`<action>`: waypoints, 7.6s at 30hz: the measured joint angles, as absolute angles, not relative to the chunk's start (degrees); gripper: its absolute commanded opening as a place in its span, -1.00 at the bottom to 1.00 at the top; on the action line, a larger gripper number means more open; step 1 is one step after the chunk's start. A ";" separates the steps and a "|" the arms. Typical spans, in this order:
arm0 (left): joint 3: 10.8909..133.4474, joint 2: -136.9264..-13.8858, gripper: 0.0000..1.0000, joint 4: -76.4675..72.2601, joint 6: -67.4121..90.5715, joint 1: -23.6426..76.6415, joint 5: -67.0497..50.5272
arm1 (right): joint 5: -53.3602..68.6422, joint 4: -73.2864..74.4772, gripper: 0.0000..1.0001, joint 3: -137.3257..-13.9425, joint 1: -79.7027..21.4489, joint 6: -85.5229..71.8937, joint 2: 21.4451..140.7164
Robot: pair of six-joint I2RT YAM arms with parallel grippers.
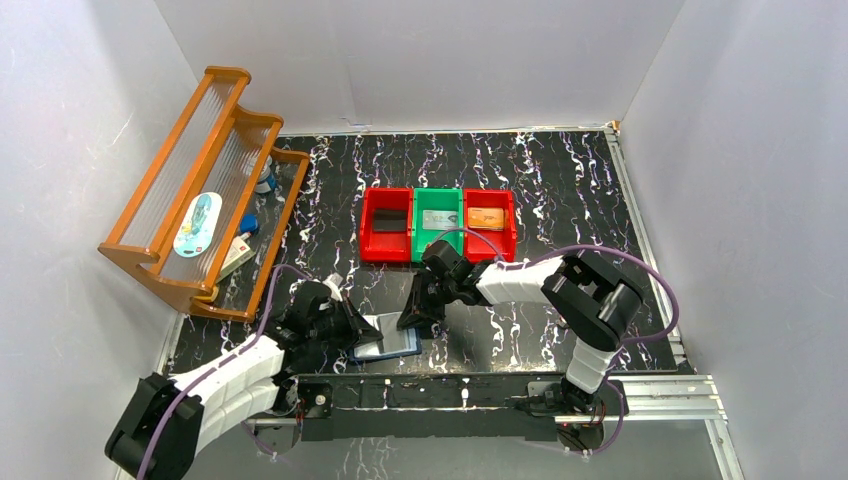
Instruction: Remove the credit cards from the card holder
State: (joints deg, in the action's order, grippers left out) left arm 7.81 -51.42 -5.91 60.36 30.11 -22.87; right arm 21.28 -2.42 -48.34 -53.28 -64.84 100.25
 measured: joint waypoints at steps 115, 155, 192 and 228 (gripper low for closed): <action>24.14 -53.84 -1.00 12.88 45.91 29.74 -19.51 | 21.12 -2.24 -0.15 -53.69 -55.13 -61.69 103.04; 75.75 -105.45 -1.00 14.63 -37.93 27.05 -4.01 | -28.62 19.25 0.90 -38.39 -53.32 -59.27 56.05; 72.58 -104.62 0.11 11.20 -35.75 26.30 -3.64 | -27.94 21.80 0.97 -37.26 -52.95 -61.08 60.07; 31.09 -48.69 0.60 26.26 41.63 25.91 -11.68 | 10.52 1.30 -0.01 -47.51 -57.45 -61.10 93.45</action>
State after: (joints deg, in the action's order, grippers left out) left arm 31.09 -48.69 26.26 41.63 25.91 -11.68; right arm 10.52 1.30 -47.51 -57.45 -61.10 93.45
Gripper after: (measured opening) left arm 0.824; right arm 0.525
